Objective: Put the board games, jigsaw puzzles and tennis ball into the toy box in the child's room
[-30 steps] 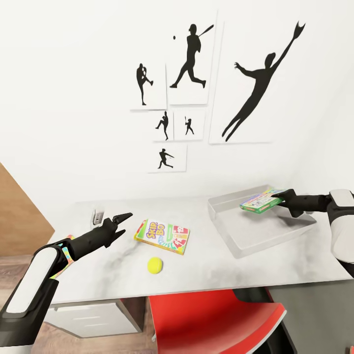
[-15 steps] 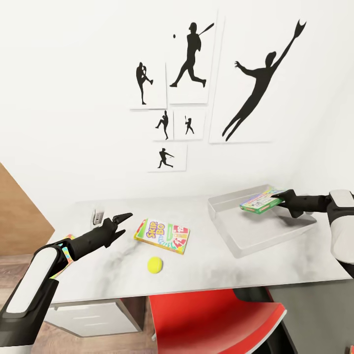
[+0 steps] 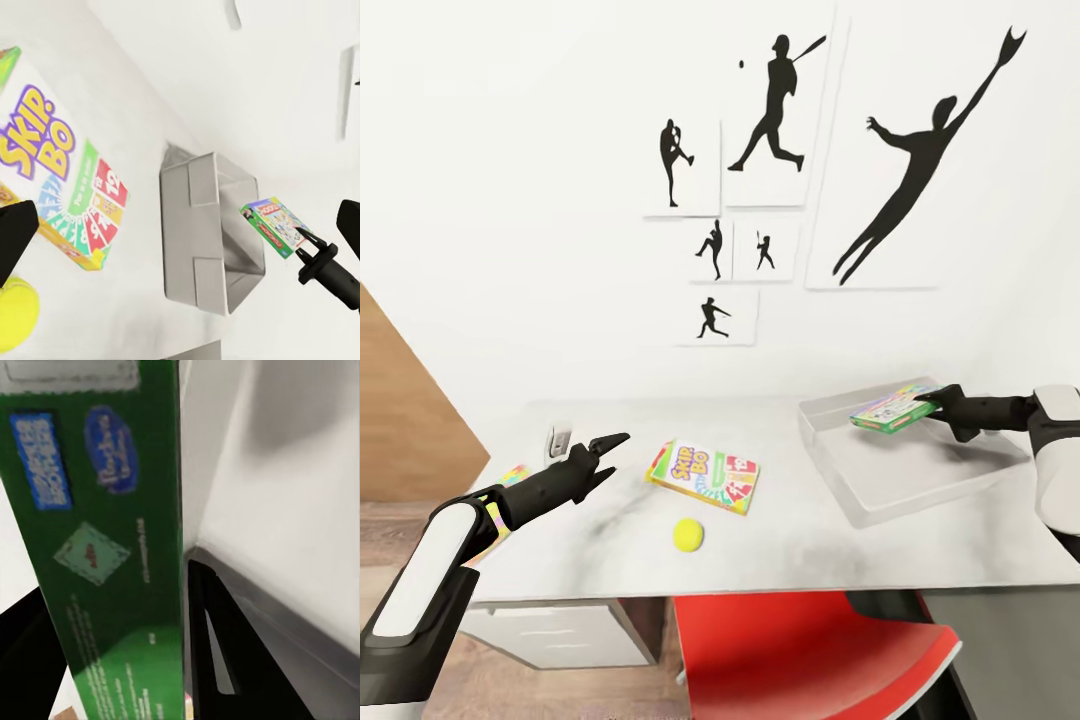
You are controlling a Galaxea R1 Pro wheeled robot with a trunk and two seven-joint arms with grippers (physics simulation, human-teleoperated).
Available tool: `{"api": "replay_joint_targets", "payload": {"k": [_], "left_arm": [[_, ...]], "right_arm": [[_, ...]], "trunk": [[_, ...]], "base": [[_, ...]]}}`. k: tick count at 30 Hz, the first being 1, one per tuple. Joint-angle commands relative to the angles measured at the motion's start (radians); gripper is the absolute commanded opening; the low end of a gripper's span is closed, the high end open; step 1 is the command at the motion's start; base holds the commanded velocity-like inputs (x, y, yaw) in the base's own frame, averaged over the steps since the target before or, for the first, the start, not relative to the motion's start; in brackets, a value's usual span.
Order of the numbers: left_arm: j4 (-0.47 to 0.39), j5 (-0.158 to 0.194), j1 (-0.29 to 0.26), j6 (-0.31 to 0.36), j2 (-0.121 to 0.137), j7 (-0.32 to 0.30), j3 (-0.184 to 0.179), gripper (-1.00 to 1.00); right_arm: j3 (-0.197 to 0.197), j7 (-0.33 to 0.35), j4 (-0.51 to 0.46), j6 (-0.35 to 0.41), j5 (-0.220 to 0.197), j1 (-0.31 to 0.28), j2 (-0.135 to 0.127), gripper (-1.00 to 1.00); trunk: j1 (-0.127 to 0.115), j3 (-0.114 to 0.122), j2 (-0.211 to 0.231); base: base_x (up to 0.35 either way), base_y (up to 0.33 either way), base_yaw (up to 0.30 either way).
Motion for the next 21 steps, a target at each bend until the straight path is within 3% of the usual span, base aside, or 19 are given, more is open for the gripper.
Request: {"api": "replay_joint_targets", "payload": {"k": [1, 8, 21], "left_arm": [[-0.001, 0.011, -0.001, 0.004, 0.0, 0.009, 0.0, 1.0], [-0.001, 0.012, -0.001, 0.004, 0.0, 0.008, 0.001, 1.0], [-0.001, 0.013, -0.001, 0.005, 0.0, 0.008, 0.0, 1.0]], "right_arm": [[-0.005, -0.01, -0.001, 0.003, -0.011, -0.002, 0.0, -1.0], [-0.005, -0.011, -0.005, 0.003, -0.012, -0.001, -0.001, -1.0], [-0.006, -0.011, -0.008, 0.003, -0.013, 0.001, -0.014, -1.0]], "trunk": [[0.001, -0.003, -0.002], [0.001, -0.008, -0.002], [0.001, -0.016, -0.002]], "base": [[0.0, 0.0, 0.164], [0.0, 0.0, 0.108], [0.0, 0.0, 0.019]]}}
